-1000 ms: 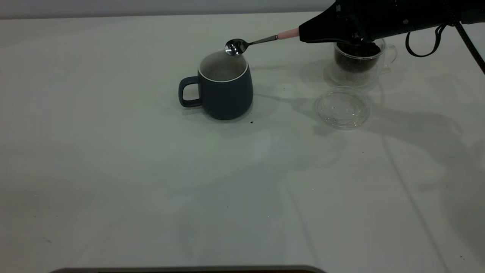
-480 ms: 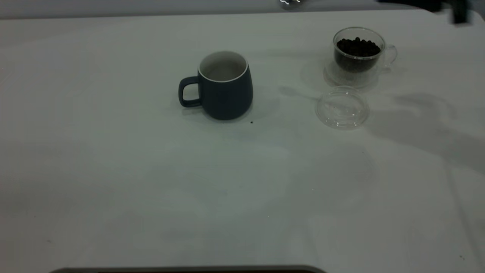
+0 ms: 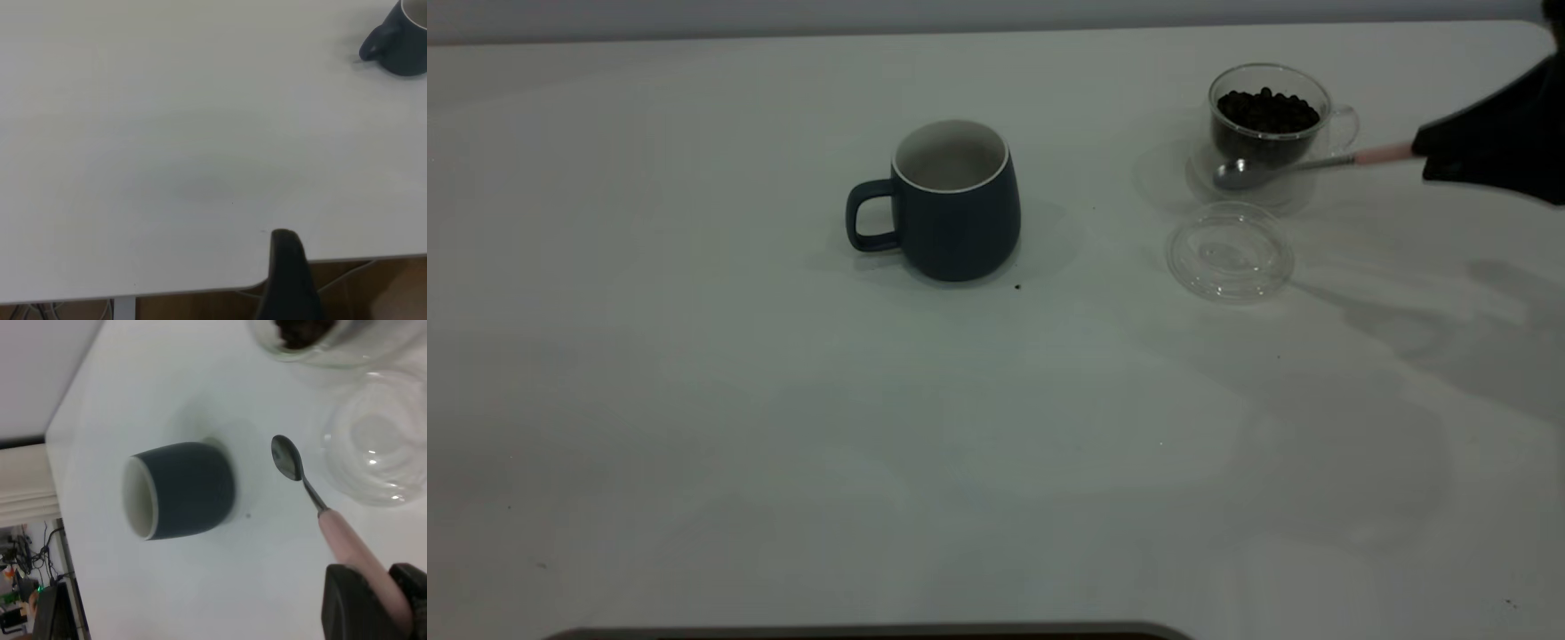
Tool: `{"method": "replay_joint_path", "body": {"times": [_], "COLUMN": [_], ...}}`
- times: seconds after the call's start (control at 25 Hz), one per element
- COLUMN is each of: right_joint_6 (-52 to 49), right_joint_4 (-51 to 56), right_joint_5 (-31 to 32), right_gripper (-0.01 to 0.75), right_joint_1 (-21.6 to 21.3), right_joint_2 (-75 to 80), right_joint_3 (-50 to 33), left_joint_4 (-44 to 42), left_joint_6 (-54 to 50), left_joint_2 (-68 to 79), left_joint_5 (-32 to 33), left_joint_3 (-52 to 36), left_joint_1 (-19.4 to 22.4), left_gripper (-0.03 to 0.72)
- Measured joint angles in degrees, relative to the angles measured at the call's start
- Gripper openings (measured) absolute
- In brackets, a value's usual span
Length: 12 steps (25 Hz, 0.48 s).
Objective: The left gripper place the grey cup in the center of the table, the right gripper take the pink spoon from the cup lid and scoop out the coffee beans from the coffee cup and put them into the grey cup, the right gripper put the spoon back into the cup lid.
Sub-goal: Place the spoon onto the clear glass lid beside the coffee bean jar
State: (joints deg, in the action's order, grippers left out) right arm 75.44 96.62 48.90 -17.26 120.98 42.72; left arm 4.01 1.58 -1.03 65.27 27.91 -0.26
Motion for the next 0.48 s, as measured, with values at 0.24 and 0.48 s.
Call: {"method": "replay_joint_path", "body": {"times": [0.24,0.48], "right_joint_6": [0.0,1.9], "right_joint_4": [1.2,5.8], "right_joint_5": [0.0,-2.3], "right_gripper": [0.114,0.114], "right_joint_1": [-0.1,-0.1], "right_joint_2": [6.2,8.4], "right_joint_3": [2.5,2.7], "left_joint_4": [0.0,0.0], "left_joint_6": [0.0,0.0], "left_joint_2": [0.0,0.0], "left_joint_5": [0.0,0.0], "left_joint_3": [0.0,0.0], "left_joint_1": [0.0,0.0], "left_gripper": [0.569,0.569]}}
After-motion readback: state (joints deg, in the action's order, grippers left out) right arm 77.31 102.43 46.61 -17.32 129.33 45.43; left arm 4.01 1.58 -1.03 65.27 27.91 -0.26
